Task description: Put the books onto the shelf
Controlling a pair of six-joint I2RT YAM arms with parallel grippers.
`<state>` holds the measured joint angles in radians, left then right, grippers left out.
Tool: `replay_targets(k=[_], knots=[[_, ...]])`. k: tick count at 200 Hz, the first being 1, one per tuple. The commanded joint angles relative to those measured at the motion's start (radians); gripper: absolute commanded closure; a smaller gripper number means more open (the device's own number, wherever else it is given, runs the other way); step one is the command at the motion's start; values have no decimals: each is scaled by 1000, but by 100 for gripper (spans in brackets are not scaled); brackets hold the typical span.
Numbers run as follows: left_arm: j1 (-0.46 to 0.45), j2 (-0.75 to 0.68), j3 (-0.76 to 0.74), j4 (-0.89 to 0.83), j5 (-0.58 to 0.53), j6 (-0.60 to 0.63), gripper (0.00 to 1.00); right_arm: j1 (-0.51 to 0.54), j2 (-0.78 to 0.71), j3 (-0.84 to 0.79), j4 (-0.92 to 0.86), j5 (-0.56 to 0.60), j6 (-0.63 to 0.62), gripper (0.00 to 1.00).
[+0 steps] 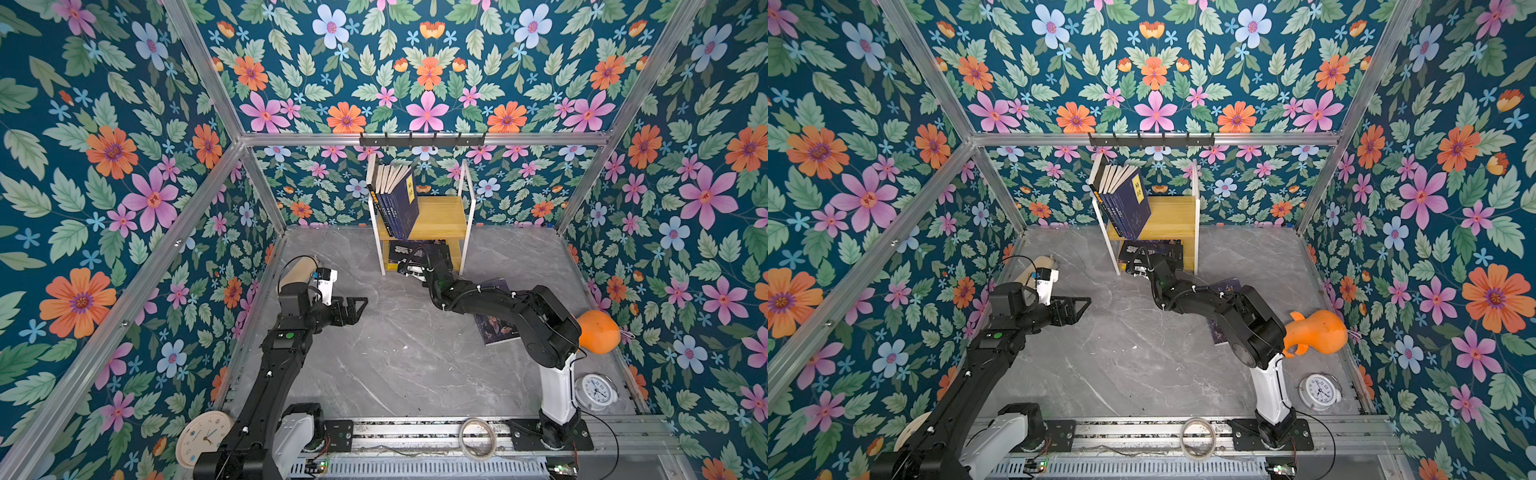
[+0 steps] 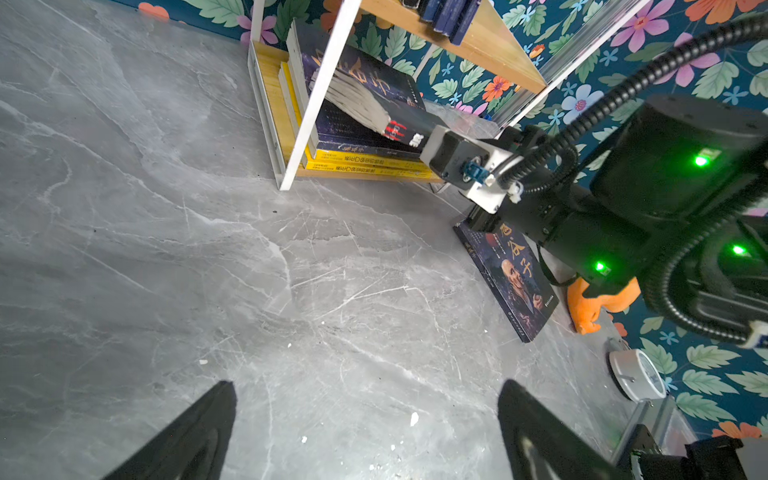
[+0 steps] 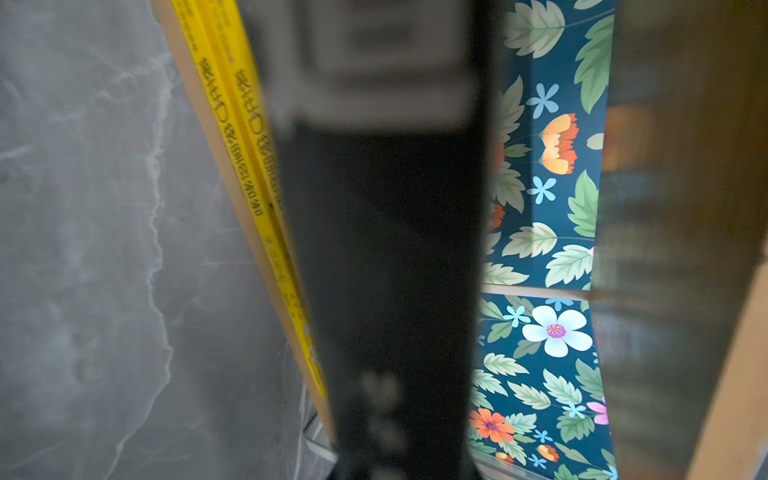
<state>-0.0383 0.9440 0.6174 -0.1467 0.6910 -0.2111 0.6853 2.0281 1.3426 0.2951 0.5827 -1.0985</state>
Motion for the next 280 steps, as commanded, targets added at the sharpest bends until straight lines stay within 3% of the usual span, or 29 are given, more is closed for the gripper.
replay_targets(k=[1,105,174,264,280], knots=[[-1,-4,4,15,-7,19,0,-13,21,40,-15,-21,9,100],[-9,13,12,7,-8,28,0,-34,148,209,-51,-57,-14,100],[-11,19,15,10,2,25,0,-51,152,224,-82,-29,-1,100],[-11,18,10,15,5,26,0,-48,109,175,-120,-80,3,100],[-11,17,11,16,5,25,0,-46,103,173,-131,-87,8,94]])
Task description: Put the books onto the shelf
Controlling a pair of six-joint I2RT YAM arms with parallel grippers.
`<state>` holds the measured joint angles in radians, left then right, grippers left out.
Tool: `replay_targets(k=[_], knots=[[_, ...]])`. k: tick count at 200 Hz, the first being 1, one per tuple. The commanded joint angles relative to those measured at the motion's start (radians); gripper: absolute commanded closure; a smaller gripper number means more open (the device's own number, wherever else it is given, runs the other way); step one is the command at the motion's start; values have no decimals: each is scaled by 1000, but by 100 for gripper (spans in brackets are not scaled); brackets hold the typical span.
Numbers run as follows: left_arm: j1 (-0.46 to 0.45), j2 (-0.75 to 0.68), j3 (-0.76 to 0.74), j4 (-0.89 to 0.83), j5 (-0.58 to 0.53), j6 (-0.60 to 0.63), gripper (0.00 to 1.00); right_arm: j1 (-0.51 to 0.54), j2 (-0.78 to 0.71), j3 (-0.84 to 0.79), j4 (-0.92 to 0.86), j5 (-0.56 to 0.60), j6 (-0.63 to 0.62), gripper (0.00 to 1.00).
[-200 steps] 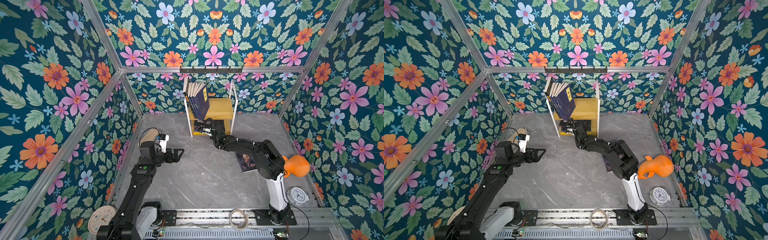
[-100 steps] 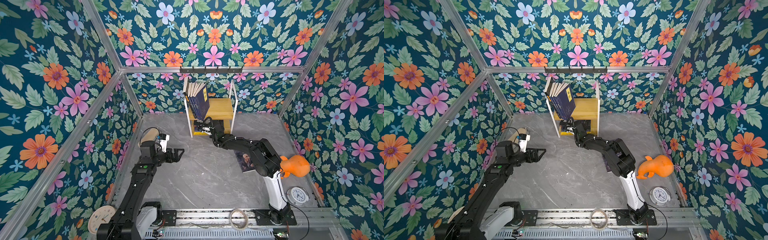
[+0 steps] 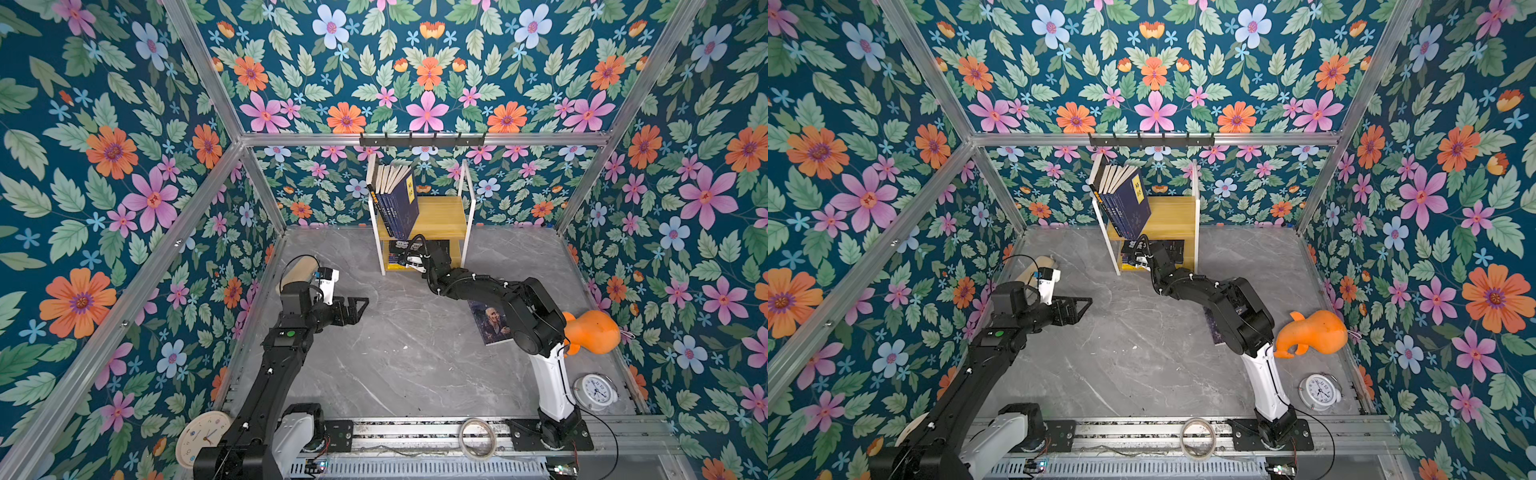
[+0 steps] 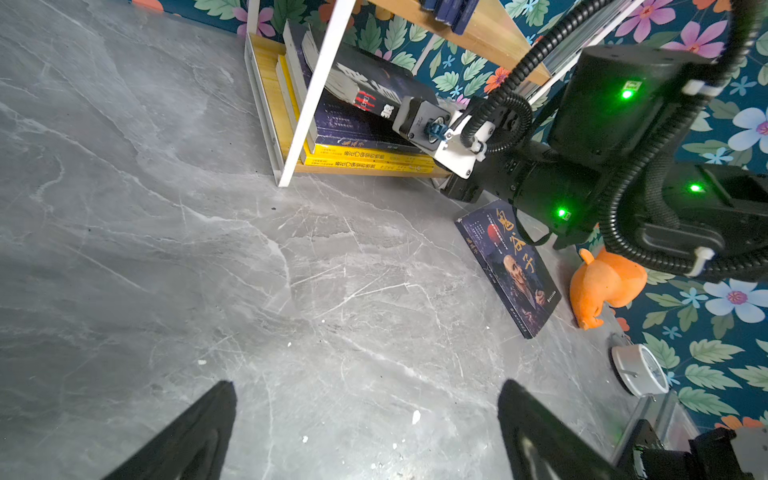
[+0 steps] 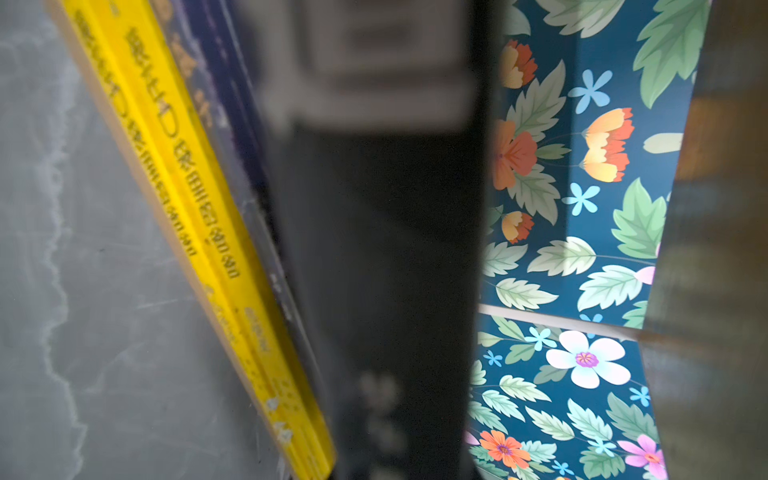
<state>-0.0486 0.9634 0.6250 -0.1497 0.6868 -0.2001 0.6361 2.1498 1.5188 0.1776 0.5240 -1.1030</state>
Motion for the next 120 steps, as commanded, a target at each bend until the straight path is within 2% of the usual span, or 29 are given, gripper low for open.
replay_targets(k=[1,14,72,120], knots=[[0,-3,3,19,10,14,0,4,-19,-3,-13,-29,12,94],[-1,-2,4,18,10,14,0,6,-20,-6,-17,-36,7,90],[1,-2,7,14,8,16,0,23,-68,-30,-98,-102,-24,62],[1,0,5,16,9,16,0,22,-142,-13,-344,-196,30,48]])
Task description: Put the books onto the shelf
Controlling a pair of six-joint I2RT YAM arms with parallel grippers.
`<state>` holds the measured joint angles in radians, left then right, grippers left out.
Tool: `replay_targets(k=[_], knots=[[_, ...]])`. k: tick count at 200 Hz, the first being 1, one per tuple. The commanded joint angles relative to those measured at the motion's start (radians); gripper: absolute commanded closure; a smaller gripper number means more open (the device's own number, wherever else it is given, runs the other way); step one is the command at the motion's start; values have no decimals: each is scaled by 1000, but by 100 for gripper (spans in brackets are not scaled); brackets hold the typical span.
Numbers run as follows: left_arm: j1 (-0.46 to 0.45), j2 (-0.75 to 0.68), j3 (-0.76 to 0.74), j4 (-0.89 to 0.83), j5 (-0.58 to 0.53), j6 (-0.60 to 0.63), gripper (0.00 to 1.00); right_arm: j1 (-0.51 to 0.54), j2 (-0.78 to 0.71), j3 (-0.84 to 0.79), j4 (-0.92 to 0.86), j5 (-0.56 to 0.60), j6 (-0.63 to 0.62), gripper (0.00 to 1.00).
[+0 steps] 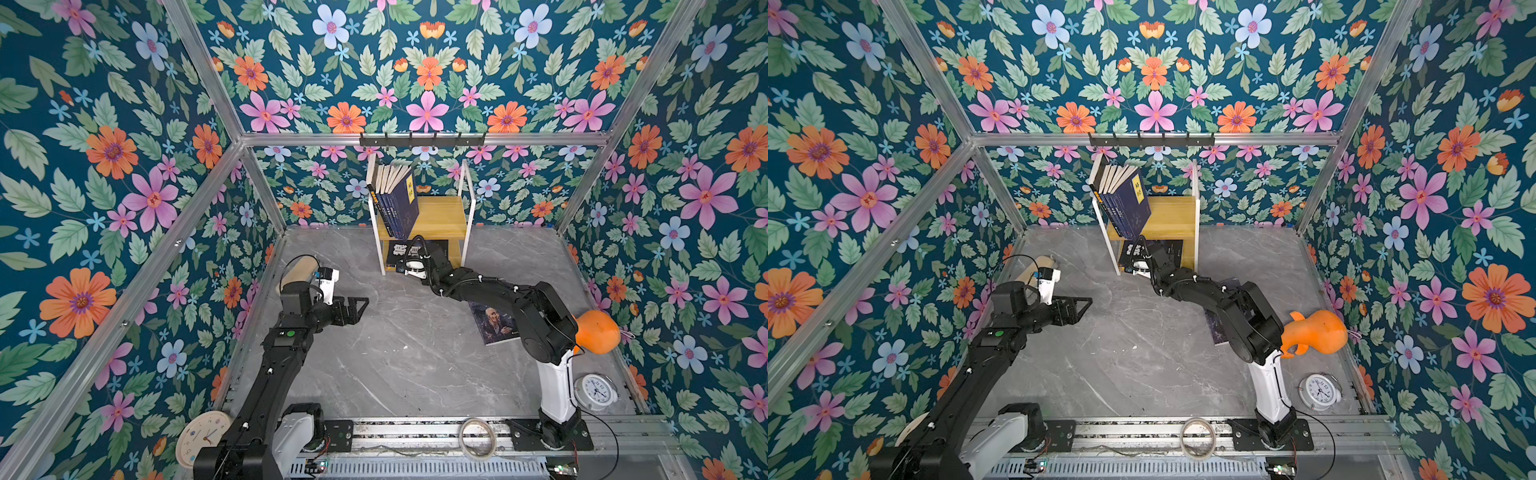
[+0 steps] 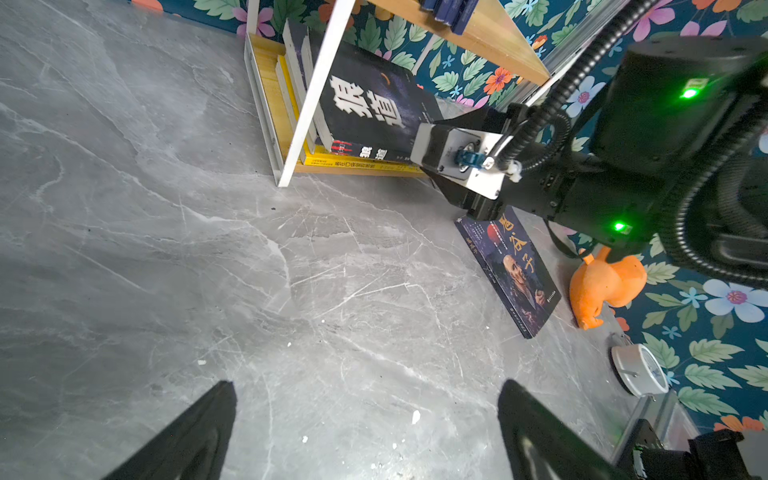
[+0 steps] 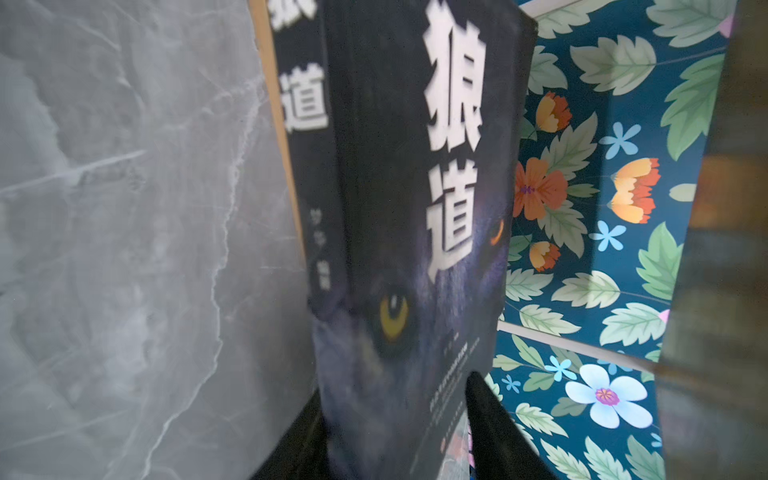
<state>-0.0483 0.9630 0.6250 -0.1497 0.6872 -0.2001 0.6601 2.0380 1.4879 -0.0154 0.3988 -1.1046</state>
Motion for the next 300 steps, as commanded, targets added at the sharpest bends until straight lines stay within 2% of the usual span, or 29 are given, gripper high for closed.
replay_targets(k=[1,35,71,107,143,184,241,300], knots=[[1,0,6,16,9,16,0,-2,-31,19,-157,-73,33,47],[1,2,6,15,8,15,0,-27,-24,110,-399,-184,119,41],[3,-1,3,16,6,15,0,-35,4,171,-444,-253,184,37],[4,-5,4,14,5,14,0,-36,61,212,-444,-244,193,39],[3,-1,4,14,5,14,0,-44,90,239,-388,-178,185,45],[4,0,5,16,5,14,0,-48,101,250,-330,-128,144,56],[5,0,5,17,6,13,0,-59,115,284,-318,-146,91,63],[7,-1,4,15,3,13,0,-60,145,319,-336,-156,132,67]])
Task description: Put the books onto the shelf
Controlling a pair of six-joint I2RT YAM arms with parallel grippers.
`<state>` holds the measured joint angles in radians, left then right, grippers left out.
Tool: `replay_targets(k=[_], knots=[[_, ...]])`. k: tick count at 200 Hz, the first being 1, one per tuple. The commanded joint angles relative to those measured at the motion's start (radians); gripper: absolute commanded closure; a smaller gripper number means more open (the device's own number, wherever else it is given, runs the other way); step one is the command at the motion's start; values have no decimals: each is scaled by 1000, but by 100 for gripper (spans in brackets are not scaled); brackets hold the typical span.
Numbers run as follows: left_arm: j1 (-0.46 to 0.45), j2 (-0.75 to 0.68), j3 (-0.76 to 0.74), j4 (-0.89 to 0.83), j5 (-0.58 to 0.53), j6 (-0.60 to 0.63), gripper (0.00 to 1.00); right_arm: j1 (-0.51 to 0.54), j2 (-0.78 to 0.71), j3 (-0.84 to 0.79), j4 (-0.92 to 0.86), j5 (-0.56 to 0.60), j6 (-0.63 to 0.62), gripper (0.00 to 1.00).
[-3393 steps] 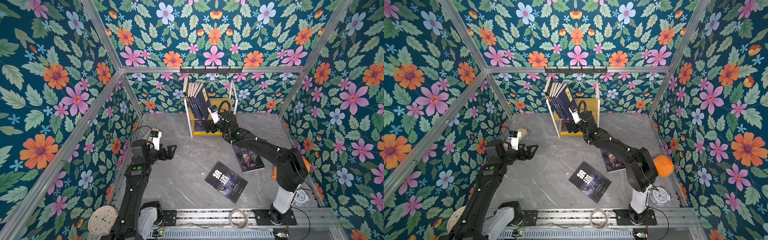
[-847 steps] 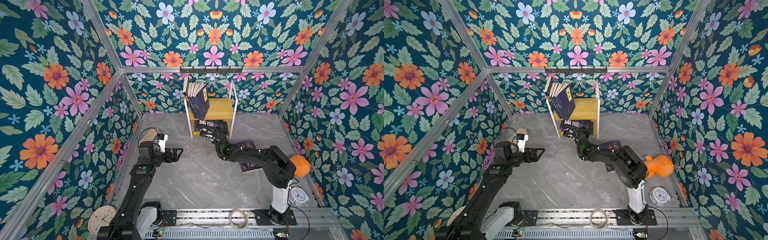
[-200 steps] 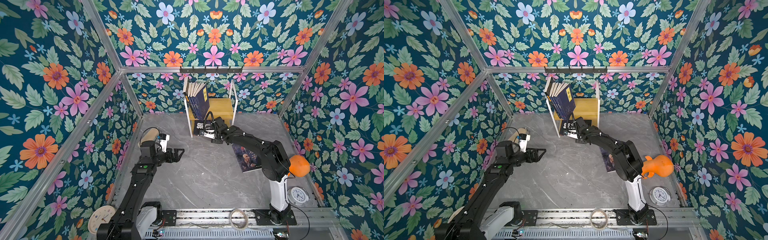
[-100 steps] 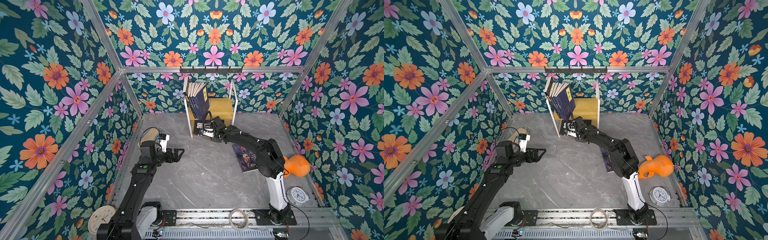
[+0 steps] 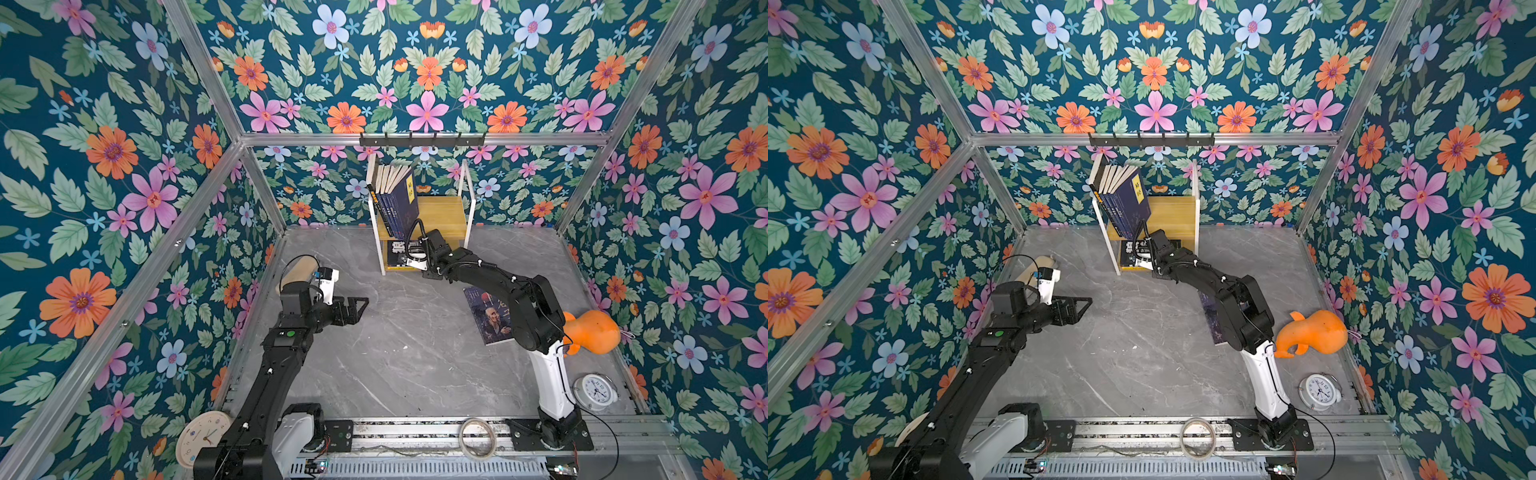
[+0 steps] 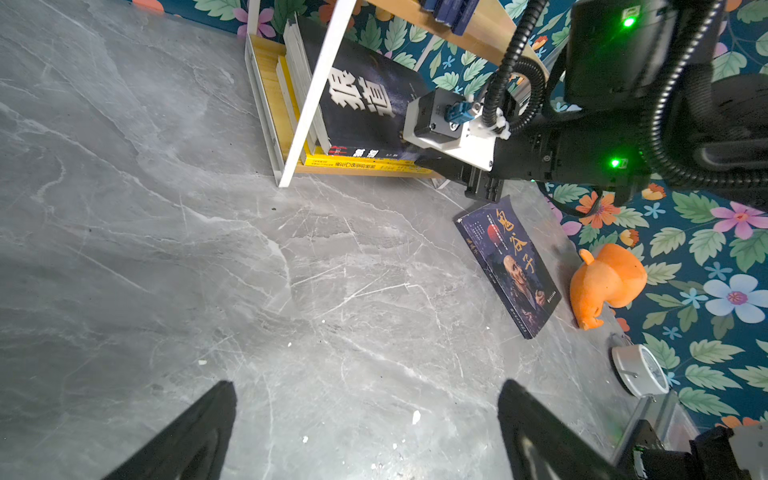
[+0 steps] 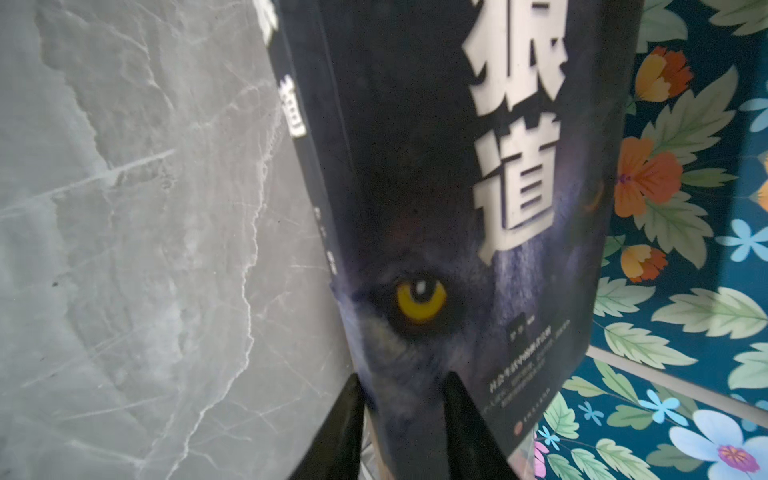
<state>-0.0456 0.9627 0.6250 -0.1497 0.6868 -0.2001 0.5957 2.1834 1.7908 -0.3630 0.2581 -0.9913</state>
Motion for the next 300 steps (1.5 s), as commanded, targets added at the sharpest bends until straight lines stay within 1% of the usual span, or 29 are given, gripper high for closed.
replay_targets(k=[1,36,62,86,107,124,146,162,191,264,300], knots=[[4,-1,3,16,3,13,0,5,0,16,10,-17,20,67],[4,1,3,15,5,13,0,35,-31,-2,-5,-60,39,54],[4,3,4,18,7,11,0,60,-43,-11,3,-95,78,48],[4,4,4,19,7,10,0,74,-26,8,34,-102,130,47],[4,4,2,19,7,10,0,82,6,44,49,-83,155,47],[6,2,2,18,5,10,0,85,36,72,64,-49,157,48],[6,1,2,19,6,11,0,84,67,103,67,-18,154,55],[7,1,2,18,7,10,0,84,82,114,69,-9,142,57],[7,2,2,18,7,10,0,79,93,130,81,15,138,67],[7,1,0,20,6,8,0,74,116,164,69,22,113,71],[7,1,0,18,8,8,0,73,75,133,49,11,109,70]])
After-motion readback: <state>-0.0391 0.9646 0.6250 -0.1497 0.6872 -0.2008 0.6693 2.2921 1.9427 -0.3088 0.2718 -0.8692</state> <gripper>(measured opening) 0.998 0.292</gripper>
